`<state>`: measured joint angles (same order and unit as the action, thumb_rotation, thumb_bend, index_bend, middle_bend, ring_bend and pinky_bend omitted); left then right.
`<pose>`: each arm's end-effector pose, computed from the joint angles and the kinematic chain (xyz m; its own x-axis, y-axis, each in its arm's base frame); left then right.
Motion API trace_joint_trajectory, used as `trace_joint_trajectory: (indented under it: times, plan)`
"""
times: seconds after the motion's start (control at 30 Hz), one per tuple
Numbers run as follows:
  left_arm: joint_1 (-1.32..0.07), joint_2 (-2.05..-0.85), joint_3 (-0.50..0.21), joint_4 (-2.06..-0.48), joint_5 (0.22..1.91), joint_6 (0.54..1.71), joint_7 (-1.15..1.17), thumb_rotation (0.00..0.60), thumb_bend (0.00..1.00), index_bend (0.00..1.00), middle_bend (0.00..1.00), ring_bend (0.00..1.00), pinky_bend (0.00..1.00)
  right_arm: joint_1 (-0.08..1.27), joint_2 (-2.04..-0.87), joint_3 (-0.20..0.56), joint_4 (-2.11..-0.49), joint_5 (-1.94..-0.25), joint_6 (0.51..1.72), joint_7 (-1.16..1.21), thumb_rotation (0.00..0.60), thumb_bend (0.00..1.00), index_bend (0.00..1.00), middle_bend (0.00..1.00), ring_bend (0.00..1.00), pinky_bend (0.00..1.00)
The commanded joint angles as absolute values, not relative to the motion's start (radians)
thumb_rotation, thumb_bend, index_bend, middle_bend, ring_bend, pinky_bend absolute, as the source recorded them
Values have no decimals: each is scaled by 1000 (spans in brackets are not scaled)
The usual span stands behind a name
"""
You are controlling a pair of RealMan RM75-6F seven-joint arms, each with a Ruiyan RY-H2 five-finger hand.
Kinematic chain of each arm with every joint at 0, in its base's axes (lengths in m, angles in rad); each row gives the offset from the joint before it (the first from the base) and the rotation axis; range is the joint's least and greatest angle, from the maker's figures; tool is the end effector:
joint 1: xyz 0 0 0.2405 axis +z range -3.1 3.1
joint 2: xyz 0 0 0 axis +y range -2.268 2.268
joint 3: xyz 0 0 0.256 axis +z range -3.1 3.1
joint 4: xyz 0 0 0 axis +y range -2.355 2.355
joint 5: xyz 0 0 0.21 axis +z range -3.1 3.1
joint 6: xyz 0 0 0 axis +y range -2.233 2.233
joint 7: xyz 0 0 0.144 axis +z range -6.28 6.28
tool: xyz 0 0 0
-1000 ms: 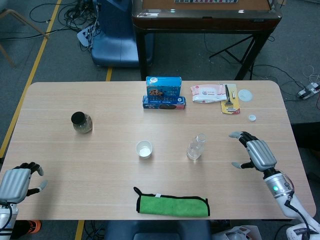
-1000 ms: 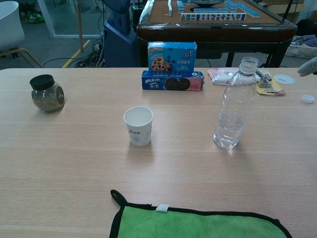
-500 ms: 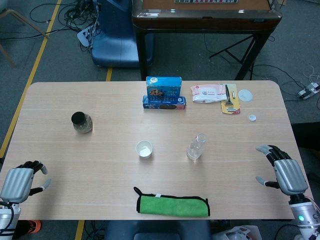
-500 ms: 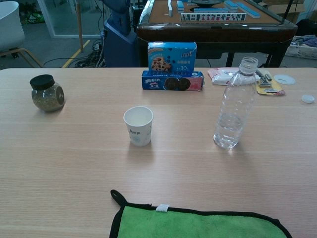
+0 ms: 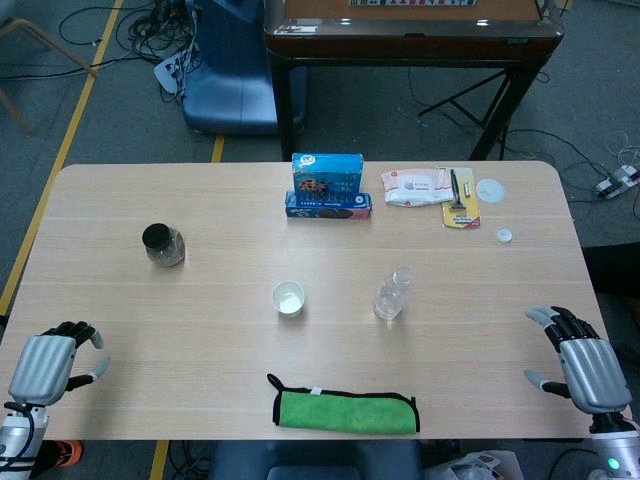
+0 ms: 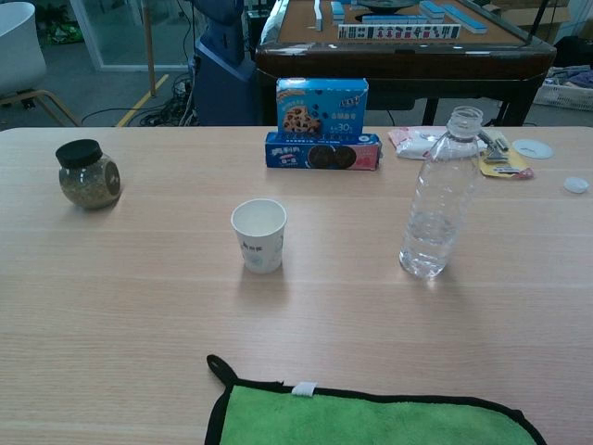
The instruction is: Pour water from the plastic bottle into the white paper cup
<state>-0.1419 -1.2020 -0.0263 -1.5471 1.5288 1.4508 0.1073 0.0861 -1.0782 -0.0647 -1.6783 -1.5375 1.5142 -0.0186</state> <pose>-0.3055 0.1939 0.1287 0.4819 0.0296 0.8757 0.8737 -0.0922 -0.4777 -0.3038 -0.1560 0.1534 0.3967 -0.0875 0.9138 -0.9179 -0.0412 0.3946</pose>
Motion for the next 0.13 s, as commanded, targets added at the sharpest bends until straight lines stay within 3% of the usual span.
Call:
trace_joint_trajectory:
  times: [0.03, 0.13]
  plan:
    - [-146, -1203, -27, -1544, 1527, 1443, 107, 600, 197, 561, 479, 411, 560, 83, -1073, -58, -1673, -1529, 1503, 1, 600, 0, 216, 213, 138, 277]
    - [-149, -1206, -26, -1538, 1521, 1433, 107, 600, 197, 561, 480, 411, 560, 83, -1069, -50, -1669, -1527, 1496, 10, 600, 0, 216, 213, 138, 277]
